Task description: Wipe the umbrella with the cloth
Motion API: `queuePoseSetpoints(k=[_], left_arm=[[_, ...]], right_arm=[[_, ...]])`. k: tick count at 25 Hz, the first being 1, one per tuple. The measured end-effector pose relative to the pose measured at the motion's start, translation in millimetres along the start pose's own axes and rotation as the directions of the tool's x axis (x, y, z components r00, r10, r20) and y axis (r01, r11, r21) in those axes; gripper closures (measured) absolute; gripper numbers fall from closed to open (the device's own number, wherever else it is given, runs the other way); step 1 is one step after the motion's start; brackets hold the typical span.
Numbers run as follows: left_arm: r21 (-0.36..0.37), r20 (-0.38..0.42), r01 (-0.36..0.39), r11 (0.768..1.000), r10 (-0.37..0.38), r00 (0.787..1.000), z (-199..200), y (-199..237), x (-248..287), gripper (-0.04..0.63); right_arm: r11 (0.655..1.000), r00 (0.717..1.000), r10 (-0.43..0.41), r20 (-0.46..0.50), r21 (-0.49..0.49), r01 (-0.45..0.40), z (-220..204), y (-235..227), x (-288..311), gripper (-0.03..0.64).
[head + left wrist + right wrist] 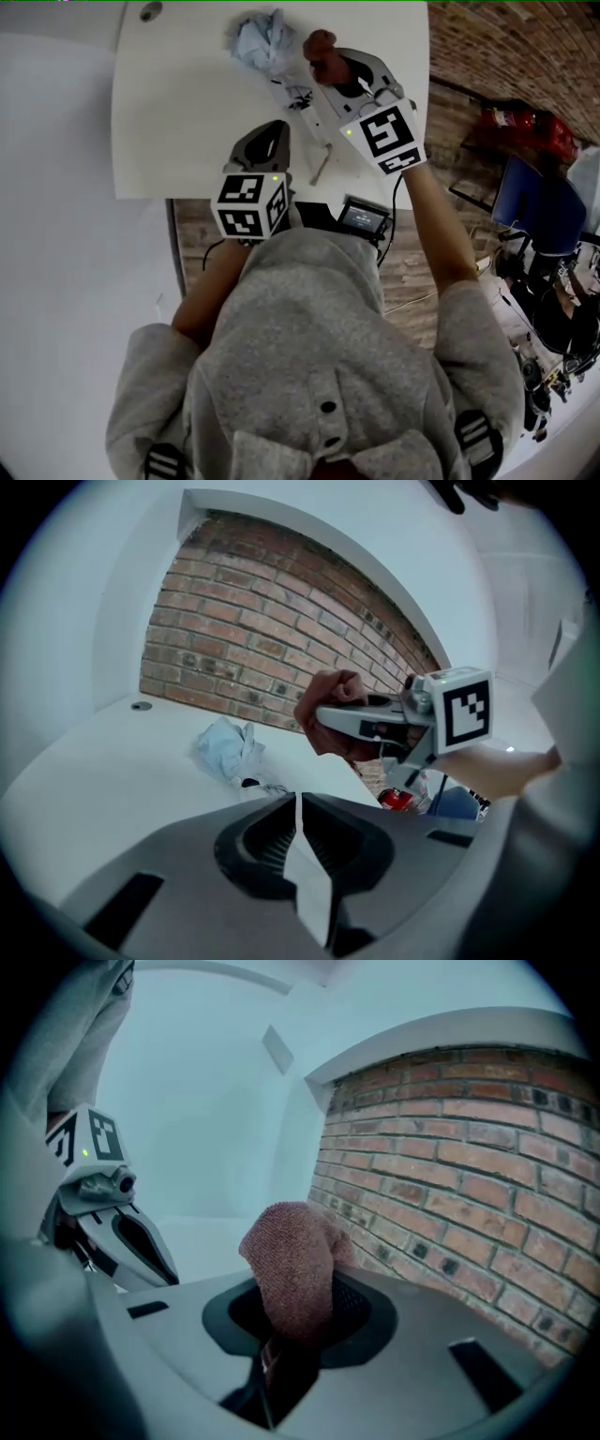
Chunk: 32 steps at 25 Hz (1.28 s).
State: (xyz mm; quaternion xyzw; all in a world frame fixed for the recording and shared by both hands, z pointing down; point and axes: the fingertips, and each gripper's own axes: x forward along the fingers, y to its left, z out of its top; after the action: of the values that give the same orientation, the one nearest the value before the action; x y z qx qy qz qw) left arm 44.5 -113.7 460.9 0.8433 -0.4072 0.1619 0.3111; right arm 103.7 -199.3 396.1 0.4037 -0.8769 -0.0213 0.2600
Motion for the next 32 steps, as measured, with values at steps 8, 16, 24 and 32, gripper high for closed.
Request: queuePoseSetpoints(k=[8,16,24,32], left_arm=[[-0.108,-0.093,0.02,0.994,-0.03,0.995,-35,-19,39,0.41],[-0.125,-0.221,-0.193,0.973,0.163,0.962,-86,-18,95,0.316],[-0.042,-0.235,-0.224,0.974,0.209,0.949,-99,-10,108,0.341],[-0.016,-0.325,-0.123,0.992,0.111,0.939,-109,55,52,0.434]], right_arm=[[0.978,0.99,0.115,-0.081,-0.166,-0.127,-27,-1,72,0.517],[0.965,0.979,0.17,-0.115,-0.179,-0.189,-37,8,99,0.515],[0.967,0.976,0.183,-0.118,-0.156,-0.2,-42,16,99,0.515],[0.969,0.978,0.158,-0.134,-0.169,-0.179,-45,16,96,0.515]])
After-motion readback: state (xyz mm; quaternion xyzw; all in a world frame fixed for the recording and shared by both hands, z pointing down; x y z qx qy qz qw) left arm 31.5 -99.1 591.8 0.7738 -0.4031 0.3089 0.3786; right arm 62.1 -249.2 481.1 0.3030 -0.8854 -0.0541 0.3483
